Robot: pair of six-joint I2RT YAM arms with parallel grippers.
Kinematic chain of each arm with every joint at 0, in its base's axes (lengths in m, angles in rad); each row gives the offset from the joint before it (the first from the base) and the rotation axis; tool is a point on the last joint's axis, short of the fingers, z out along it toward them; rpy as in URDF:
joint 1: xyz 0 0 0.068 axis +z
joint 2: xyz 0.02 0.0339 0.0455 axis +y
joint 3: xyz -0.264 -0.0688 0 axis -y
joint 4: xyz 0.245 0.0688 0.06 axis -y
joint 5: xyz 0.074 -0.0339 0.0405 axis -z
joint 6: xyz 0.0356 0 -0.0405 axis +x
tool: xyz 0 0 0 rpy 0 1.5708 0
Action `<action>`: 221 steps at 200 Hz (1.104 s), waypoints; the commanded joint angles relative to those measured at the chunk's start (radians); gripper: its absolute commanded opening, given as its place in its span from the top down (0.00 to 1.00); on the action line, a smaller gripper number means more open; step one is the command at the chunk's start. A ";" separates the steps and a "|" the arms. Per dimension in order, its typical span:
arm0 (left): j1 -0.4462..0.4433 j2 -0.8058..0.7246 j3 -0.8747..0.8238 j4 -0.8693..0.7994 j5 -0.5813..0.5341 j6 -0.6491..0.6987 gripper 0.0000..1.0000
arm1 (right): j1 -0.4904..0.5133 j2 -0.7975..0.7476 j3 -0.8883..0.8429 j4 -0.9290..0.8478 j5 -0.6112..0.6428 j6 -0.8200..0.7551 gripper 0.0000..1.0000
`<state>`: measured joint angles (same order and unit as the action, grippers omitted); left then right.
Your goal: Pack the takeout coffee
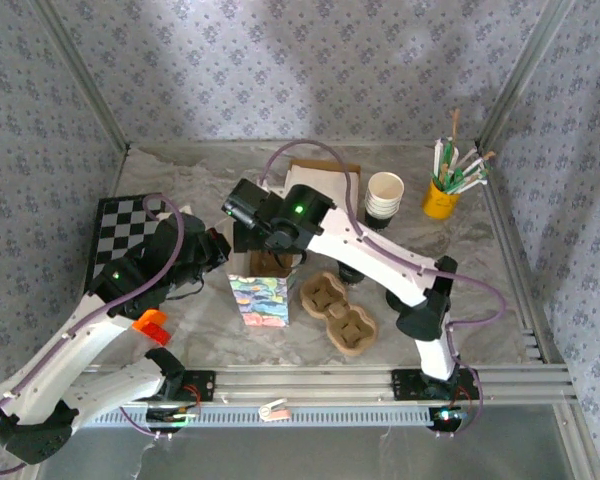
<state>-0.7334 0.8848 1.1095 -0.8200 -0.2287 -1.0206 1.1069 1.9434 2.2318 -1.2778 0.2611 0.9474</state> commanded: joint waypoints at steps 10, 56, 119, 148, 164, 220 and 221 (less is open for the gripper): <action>0.005 -0.001 0.036 -0.009 -0.037 0.027 1.00 | 0.005 -0.074 0.048 0.003 -0.031 -0.052 0.12; 0.043 0.026 0.047 0.040 -0.026 0.051 1.00 | -0.011 -0.151 0.058 -0.013 -0.051 -0.154 0.13; 0.141 0.056 0.037 0.126 0.023 0.092 1.00 | -0.137 -0.361 -0.187 -0.108 -0.056 -0.280 0.13; 0.144 0.084 0.041 0.131 0.022 0.107 0.98 | -0.256 -0.474 -0.413 -0.102 -0.113 -0.372 0.13; 0.147 0.088 0.034 0.123 0.024 0.109 0.90 | -0.317 -0.522 -0.543 -0.080 -0.131 -0.430 0.13; 0.157 0.064 0.102 -0.019 0.015 0.141 0.65 | -0.438 -0.512 -0.763 0.029 -0.188 -0.613 0.14; 0.157 0.064 0.103 -0.020 0.018 0.141 0.64 | -0.441 -0.511 -0.766 0.032 -0.189 -0.617 0.14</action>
<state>-0.5816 0.9707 1.1492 -0.7685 -0.2176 -0.9043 0.6914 1.4181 1.5070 -1.3022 0.1093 0.4572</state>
